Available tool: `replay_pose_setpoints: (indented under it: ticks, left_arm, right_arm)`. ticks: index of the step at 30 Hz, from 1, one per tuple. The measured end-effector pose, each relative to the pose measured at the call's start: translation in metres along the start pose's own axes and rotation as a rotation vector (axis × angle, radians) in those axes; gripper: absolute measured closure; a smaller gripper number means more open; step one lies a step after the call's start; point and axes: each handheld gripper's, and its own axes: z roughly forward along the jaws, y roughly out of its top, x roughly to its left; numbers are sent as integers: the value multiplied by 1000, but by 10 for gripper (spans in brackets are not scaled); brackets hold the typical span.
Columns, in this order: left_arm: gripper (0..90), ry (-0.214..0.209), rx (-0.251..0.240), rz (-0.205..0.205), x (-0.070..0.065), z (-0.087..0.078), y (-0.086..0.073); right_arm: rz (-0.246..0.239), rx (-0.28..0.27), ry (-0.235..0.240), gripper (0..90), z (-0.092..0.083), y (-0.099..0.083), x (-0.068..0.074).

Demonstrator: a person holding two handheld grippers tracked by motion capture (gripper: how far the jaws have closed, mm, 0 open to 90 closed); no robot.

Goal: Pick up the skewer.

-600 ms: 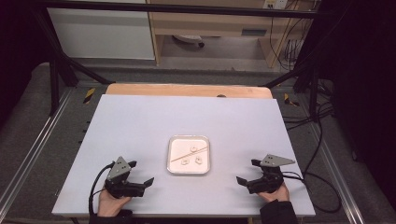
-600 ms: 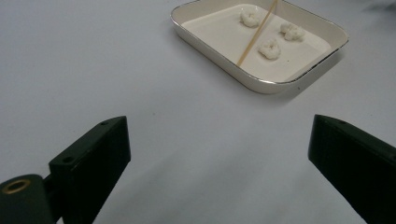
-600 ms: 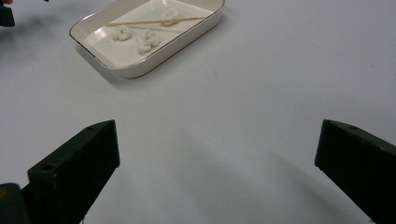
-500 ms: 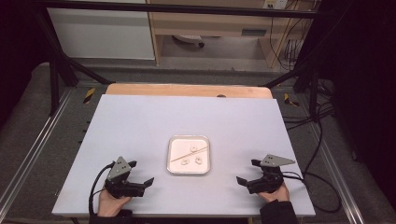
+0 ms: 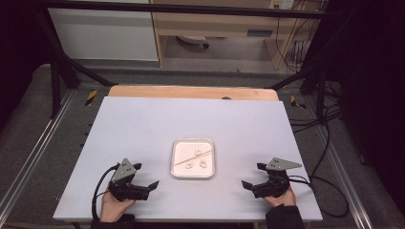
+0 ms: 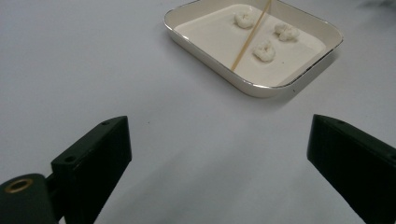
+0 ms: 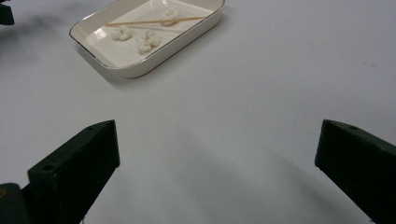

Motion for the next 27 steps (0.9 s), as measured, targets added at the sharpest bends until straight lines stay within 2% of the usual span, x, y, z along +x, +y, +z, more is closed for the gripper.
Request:
replay_pose_setpoints:
  ticks: [6, 17, 27]
  left_arm:
    - [66, 2, 4, 7, 1, -1, 4]
    - [70, 11, 29, 55, 2, 0, 25]
    - [73, 16, 62, 101, 1, 8, 39]
  right_arm:
    - [2, 0, -1, 6, 0, 0, 0]
    - [1, 2, -1, 6, 0, 0, 0]
    - [0, 3, 0, 6, 0, 0, 0]
